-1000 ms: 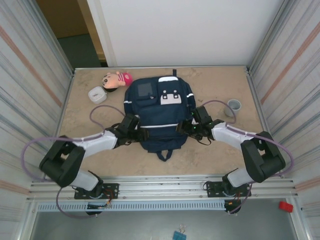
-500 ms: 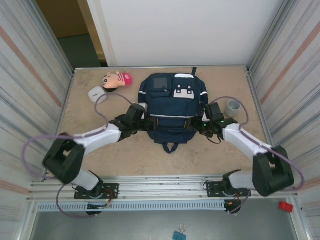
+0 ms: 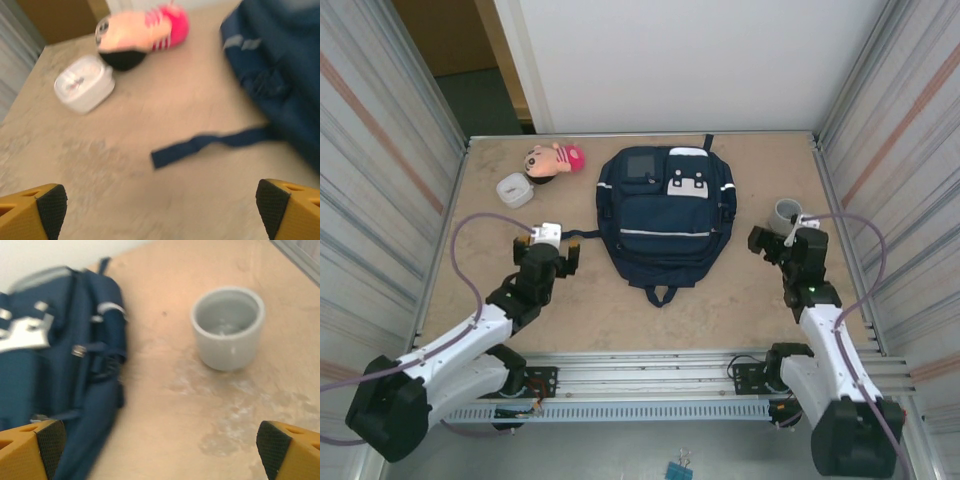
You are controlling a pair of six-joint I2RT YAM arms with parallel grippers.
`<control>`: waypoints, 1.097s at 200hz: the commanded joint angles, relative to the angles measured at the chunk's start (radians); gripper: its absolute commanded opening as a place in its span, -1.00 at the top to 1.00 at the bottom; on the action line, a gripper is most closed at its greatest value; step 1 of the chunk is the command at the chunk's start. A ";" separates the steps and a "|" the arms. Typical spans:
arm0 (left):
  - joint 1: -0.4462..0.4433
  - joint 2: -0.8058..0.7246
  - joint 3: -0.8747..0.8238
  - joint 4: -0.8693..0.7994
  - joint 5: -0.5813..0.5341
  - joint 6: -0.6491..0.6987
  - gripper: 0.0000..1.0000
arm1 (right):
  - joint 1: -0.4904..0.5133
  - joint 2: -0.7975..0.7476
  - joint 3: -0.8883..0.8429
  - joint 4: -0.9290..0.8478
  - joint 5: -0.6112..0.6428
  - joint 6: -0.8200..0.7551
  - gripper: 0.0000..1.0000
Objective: Pack the student bag
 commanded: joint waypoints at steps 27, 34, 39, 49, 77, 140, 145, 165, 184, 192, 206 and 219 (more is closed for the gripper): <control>0.198 0.132 -0.127 0.516 0.130 0.161 -0.97 | -0.026 0.311 -0.096 0.503 -0.050 -0.152 -0.97; 0.252 0.167 -0.146 0.550 0.201 0.121 -0.97 | -0.022 0.349 -0.074 0.519 -0.061 -0.171 -0.97; 0.284 0.197 -0.159 0.596 0.236 0.106 -0.97 | -0.014 0.379 -0.074 0.574 -0.055 -0.185 -0.97; 0.296 0.232 -0.172 0.680 0.255 0.115 -0.97 | 0.002 0.431 -0.079 0.684 -0.047 -0.216 -0.97; 0.317 0.360 -0.170 0.844 0.324 0.230 -0.97 | 0.031 0.641 -0.059 0.883 -0.057 -0.261 -0.97; 0.544 0.578 -0.010 0.747 0.505 0.047 -0.97 | 0.012 0.699 0.011 0.799 -0.003 -0.210 -0.97; 0.544 0.582 -0.014 0.769 0.499 0.047 -0.97 | 0.011 0.700 0.010 0.799 -0.006 -0.211 -0.97; 0.544 0.575 -0.005 0.734 0.499 0.042 -0.97 | 0.011 0.702 0.013 0.800 -0.004 -0.211 -0.97; 0.541 0.569 -0.001 0.714 0.493 0.043 -0.97 | 0.012 0.701 0.013 0.799 -0.005 -0.211 -0.97; 0.541 0.573 -0.002 0.728 0.493 0.044 -0.97 | 0.012 0.701 0.012 0.798 -0.004 -0.211 -0.97; 0.540 0.570 -0.001 0.718 0.492 0.044 -0.97 | 0.012 0.704 0.014 0.798 -0.004 -0.211 -0.97; 0.540 0.569 0.000 0.714 0.491 0.043 -0.97 | 0.011 0.703 0.015 0.795 -0.006 -0.211 -0.97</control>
